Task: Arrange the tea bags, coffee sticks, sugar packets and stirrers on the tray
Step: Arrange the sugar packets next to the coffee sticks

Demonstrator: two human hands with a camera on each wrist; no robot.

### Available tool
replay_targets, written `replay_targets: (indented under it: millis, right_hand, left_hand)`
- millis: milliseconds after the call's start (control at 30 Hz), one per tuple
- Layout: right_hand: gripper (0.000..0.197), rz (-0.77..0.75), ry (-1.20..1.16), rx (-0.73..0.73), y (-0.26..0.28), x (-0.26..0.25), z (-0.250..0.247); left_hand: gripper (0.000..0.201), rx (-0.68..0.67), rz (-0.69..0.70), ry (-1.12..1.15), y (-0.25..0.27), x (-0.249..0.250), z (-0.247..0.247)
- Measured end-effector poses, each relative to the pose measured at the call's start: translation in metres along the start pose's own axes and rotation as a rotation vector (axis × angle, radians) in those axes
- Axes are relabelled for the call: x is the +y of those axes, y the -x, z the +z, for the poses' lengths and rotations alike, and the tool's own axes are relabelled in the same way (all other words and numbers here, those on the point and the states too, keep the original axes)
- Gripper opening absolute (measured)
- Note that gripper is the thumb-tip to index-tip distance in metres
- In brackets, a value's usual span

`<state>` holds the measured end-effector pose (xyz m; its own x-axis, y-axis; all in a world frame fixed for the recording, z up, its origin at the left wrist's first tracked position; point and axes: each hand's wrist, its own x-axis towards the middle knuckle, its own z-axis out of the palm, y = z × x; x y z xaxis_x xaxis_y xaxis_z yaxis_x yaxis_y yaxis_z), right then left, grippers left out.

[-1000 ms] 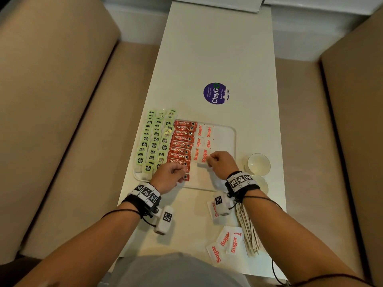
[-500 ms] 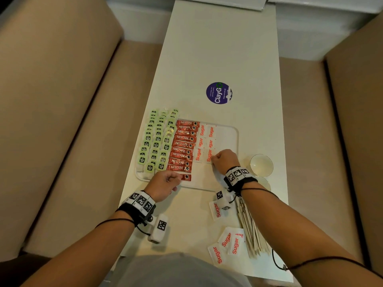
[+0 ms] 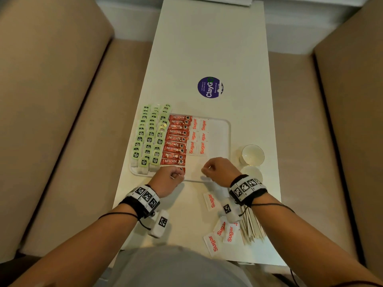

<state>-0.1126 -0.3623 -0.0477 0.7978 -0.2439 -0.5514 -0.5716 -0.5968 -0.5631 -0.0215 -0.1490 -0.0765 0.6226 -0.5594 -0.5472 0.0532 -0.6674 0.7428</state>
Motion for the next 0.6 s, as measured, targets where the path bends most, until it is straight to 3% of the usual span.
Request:
replay_targets:
  millis: [433, 600]
  right_hand:
    - [0.025, -0.102, 0.231, -0.206, 0.084, 0.063, 0.032]
    - [0.043, -0.092, 0.327, -0.264, 0.097, 0.078, 0.044]
  left_hand:
    - [0.013, -0.118, 0.092, -0.301, 0.008, 0.011, 0.055]
    - [0.029, -0.207, 0.087, -0.377, 0.012, 0.014, 0.079]
